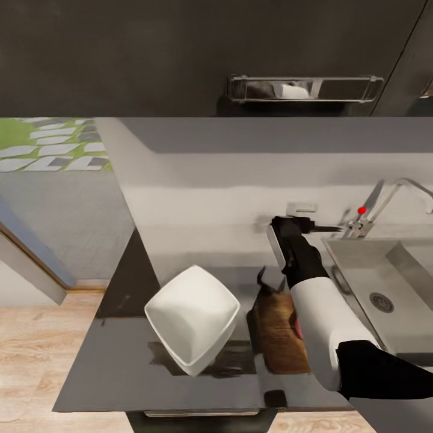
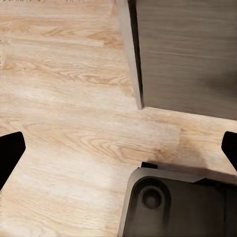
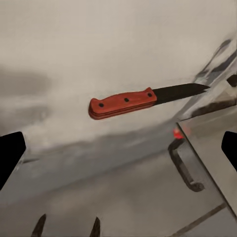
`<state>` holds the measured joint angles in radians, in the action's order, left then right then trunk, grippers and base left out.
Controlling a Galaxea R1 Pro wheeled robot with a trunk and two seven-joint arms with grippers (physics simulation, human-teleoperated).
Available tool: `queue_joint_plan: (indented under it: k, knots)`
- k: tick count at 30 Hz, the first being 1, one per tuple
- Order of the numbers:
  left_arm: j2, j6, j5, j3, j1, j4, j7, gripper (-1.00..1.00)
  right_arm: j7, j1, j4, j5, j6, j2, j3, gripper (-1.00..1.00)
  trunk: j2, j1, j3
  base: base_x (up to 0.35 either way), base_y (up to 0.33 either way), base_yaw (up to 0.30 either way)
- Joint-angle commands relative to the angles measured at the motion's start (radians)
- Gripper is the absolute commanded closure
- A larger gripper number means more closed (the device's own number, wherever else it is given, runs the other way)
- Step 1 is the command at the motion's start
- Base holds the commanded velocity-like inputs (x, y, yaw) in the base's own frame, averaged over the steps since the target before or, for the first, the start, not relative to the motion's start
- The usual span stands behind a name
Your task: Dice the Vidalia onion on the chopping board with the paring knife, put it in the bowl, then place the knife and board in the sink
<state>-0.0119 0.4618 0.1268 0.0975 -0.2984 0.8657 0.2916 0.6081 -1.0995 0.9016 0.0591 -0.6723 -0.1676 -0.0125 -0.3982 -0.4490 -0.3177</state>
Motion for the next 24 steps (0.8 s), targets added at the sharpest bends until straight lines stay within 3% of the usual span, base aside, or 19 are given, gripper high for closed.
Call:
queue_joint_plan:
  k: [1,8,15,19,21,24]
  knots:
    - [-0.001,0.003,0.010,0.005,0.000,0.001,0.004,-1.00,-0.001,-0.001,0.001,0.006,-0.007,-0.001,-0.001,-1.00,-0.002,-0.001,-0.003,0.241,0.155,0.000]
    - [-0.002,0.003,0.010,0.006,0.000,0.001,0.004,-1.00,-0.001,-0.001,0.000,0.005,-0.007,-0.001,-0.001,-1.00,-0.002,-0.001,-0.014,0.199,0.053,0.000]
    - [-0.001,0.003,0.010,0.006,-0.001,0.001,0.004,-1.00,-0.011,-0.001,0.000,0.005,-0.007,0.004,-0.005,-1.00,-0.002,-0.001,-0.018,0.043,0.003,0.000]
    - [-0.001,0.003,0.010,0.007,0.000,0.001,0.004,-1.00,-0.078,-0.002,-0.038,0.004,-0.014,0.049,-0.016,-1.00,-0.002,-0.001,-0.018,0.003,0.000,0.000]
    - [-0.001,0.003,0.010,0.007,0.000,0.001,0.004,-1.00,-0.136,-0.005,-0.078,0.003,-0.019,0.100,-0.028,-1.00,-0.002,-0.001,-0.018,0.000,0.000,0.000]
    - [-0.001,0.003,0.010,0.007,0.000,0.000,0.004,-1.00,-0.162,-0.011,-0.110,0.002,-0.030,0.125,-0.032,-1.00,-0.002,-0.001,-0.019,0.000,0.000,0.000]
